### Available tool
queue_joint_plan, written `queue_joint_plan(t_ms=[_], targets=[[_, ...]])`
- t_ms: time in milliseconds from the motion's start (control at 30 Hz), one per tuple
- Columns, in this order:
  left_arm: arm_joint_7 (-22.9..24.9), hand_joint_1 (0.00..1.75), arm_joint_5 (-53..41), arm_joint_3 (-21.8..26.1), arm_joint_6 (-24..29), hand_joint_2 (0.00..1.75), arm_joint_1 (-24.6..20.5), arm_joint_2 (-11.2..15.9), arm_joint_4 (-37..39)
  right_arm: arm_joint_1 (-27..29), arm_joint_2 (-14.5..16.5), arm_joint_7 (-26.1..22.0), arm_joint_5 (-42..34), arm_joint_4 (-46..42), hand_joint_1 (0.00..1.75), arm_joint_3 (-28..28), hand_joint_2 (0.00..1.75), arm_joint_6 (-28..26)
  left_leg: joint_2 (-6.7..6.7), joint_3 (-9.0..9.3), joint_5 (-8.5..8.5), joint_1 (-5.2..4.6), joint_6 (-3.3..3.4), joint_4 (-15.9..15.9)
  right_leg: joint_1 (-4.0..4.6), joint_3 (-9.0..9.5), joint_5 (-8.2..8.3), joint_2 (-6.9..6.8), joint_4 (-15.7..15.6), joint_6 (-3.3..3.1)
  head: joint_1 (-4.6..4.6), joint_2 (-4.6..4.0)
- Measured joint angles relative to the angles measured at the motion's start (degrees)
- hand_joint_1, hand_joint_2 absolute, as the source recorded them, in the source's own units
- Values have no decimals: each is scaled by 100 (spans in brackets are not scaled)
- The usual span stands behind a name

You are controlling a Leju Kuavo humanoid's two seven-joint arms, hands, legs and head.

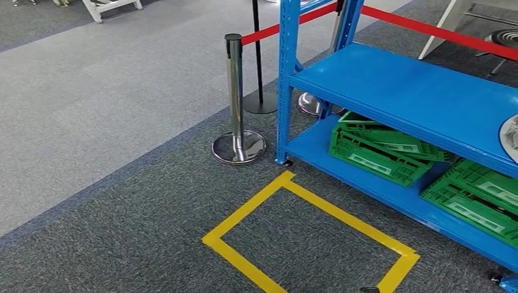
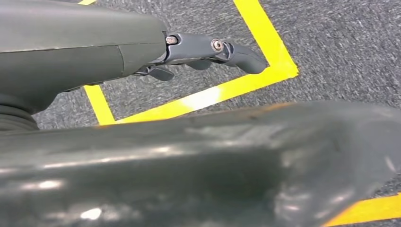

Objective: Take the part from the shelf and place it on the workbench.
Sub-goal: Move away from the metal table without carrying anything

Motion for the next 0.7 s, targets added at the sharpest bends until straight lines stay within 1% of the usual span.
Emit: queue_joint_plan(t_ms=[33, 67, 100, 133, 200, 233, 267, 300, 333, 400, 433, 467, 500, 533, 567, 600, 633, 667, 700], targets=[[-6, 0, -3, 6, 13, 0, 0, 2, -1, -1, 4, 7, 3, 0, 0, 0, 0, 3, -4, 159, 231, -18, 47, -372, 9, 12, -2, 11, 0, -1, 0, 0], [-15, 0, -5, 16, 26, 0, -2, 9, -2, -4, 11, 16, 8, 0, 0, 0, 0, 6, -10, 330, 410, -42, 98, -763, 19, 19, -4, 20, 1, 3, 3, 0], [-26, 0, -5, 27, 36, 0, -6, 15, -3, -7, 18, 25, 14, 0, 0, 0, 0, 8, -14, 472, 525, -65, 138, -1102, 28, 14, -7, 28, 6, 14, 4, 0], [-36, 0, -9, 38, 44, 0, -10, 20, -5, -9, 24, 35, 22, 0, 0, 0, 0, 10, -18, 550, 567, -84, 162, -1304, 32, 0, -5, 31, 10, 34, 8, 0], [-50, 0, -23, 56, 60, 0, -12, 24, -9, -5, 34, 58, 33, 0, 0, 0, 0, 13, -19, 575, 554, -101, 176, -1425, 28, -25, 9, 31, 4, 93, 8, 0], [-52, 0, -30, 66, 66, 0, -10, 23, -11, -3, 37, 64, 37, 0, 0, 0, 0, 13, -15, 583, 575, -90, 187, -1458, 20, -41, 2, 29, 5, 124, 7, 0], [-55, 0, -36, 78, 71, 0, -8, 24, -14, -3, 38, 70, 40, 0, 0, 0, 0, 13, -10, 602, 601, -78, 207, -1506, 18, -69, -43, 25, 52, 151, 13, 0], [-57, 0, -39, 91, 73, 0, -10, 24, -16, -5, 39, 77, 43, 0, 0, 0, 0, 14, -4, 619, 627, -64, 230, -1555, 16, -145, -145, 23, 200, 175, 26, 0], [-58, 0, -43, 102, 74, 0, -14, 21, -18, -7, 39, 84, 48, 0, 0, 1, 0, 14, 4, 633, 646, -53, 246, -1588, 9, -279, -302, 19, 474, 196, 37, 0], [-60, 0, -46, 118, 72, 0, -20, 19, -20, -2, 39, 103, 57, 0, 0, 2, 0, 15, 13, 629, 649, -57, 264, -1595, 0, -624, -629, 14, 1205, 239, 52, 0], [-58, 0, -46, 123, 72, 0, -18, 18, -20, 7, 38, 110, 61, 0, 0, 2, 0, 15, 17, 629, 646, -58, 265, -1591, -5, -751, -697, 12, 1467, 259, 53, 0], [-54, 0, -46, 126, 72, 0, -17, 19, -20, 17, 38, 119, 64, 0, 0, 2, 0, 15, 19, 631, 641, -57, 262, -1586, -11, -785, -655, 7, 1530, 278, 55, 0], [-48, 0, -48, 128, 72, 0, -16, 18, -20, 24, 38, 130, 66, 0, 0, 2, 0, 15, 19, 636, 632, -54, 254, -1576, -21, -709, -509, 0, 1369, 292, 56, 0], [-42, 0, -49, 128, 72, 0, -16, 15, -20, 25, 38, 141, 67, 0, 0, 2, 0, 16, 17, 642, 618, -49, 238, -1562, -34, -534, -294, -13, 1012, 302, 59, 0], [-37, 0, -52, 128, 72, 0, -16, 13, -20, 20, 39, 155, 68, 0, 0, 2, 0, 16, 16, 646, 598, -48, 213, -1542, -43, -334, -142, -28, 620, 309, 59, 0], [-33, 0, -55, 128, 72, 0, -18, 12, -20, 10, 41, 168, 71, 0, 0, 3, 0, 19, 14, 640, 576, -57, 183, -1508, -44, -154, -41, -35, 284, 293, 61, 0], [-30, 0, -56, 129, 71, 0, -20, 11, -20, 4, 42, 180, 74, 0, 0, 3, 0, 21, 15, 632, 561, -66, 151, -1483, -39, -44, -8, -39, 82, 264, 60, 0], [-26, 0, -57, 130, 70, 0, -22, 12, -20, 3, 44, 192, 77, 0, 0, 4, 0, 22, 16, 624, 556, -75, 123, -1467, -26, -6, -36, -36, 22, 226, 53, 0], [-22, 0, -57, 131, 70, 0, -24, 13, -20, 9, 45, 201, 79, 0, 0, 4, 0, 23, 17, 618, 556, -78, 101, -1457, -15, 3, -30, -29, 9, 179, 50, 0]])
